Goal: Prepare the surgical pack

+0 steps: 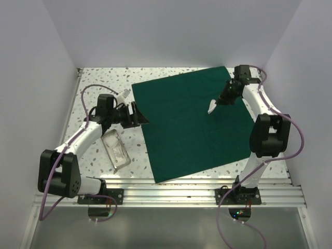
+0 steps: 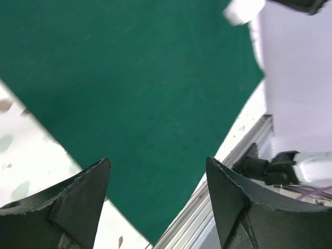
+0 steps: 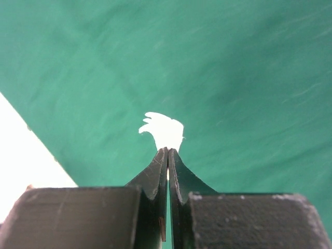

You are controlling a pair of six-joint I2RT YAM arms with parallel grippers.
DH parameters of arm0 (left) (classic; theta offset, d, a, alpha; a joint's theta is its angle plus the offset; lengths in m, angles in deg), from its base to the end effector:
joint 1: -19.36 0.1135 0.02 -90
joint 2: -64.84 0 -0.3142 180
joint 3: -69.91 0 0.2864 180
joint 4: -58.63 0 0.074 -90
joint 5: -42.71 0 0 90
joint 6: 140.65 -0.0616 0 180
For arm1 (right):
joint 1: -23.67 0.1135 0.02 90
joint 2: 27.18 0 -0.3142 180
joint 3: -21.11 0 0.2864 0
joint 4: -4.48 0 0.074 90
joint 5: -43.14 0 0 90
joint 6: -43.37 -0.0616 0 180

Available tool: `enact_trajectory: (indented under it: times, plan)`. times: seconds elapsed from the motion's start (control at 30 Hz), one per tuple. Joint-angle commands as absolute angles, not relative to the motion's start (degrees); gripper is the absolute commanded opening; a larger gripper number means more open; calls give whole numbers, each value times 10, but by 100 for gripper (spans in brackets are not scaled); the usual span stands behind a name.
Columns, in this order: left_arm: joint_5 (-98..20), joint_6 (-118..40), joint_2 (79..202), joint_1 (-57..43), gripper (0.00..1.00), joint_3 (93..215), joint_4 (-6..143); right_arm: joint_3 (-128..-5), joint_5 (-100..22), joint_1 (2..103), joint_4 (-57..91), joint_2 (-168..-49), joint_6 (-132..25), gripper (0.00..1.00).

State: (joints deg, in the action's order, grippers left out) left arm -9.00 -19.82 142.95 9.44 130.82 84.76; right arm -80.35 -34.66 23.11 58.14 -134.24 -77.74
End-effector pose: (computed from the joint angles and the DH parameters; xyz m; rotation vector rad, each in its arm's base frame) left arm 0.3065 -0.0924 0.2523 -0.0809 2.3917 -1.1257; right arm 0.4659 0.0085 0.2706 0.6462 2.5625 0.4636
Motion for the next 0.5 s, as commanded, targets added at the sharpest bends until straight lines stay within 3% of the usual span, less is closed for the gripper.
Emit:
enact_trajectory:
  times: [0.0,0.47]
  plan:
    - [-6,-163,1395,85,79,1297,721,-839,-293,252,646,-1284,-732,0]
    - [104,-40,1339,0,87,1230,357,-859,-61,404,761,-1161,-643,0]
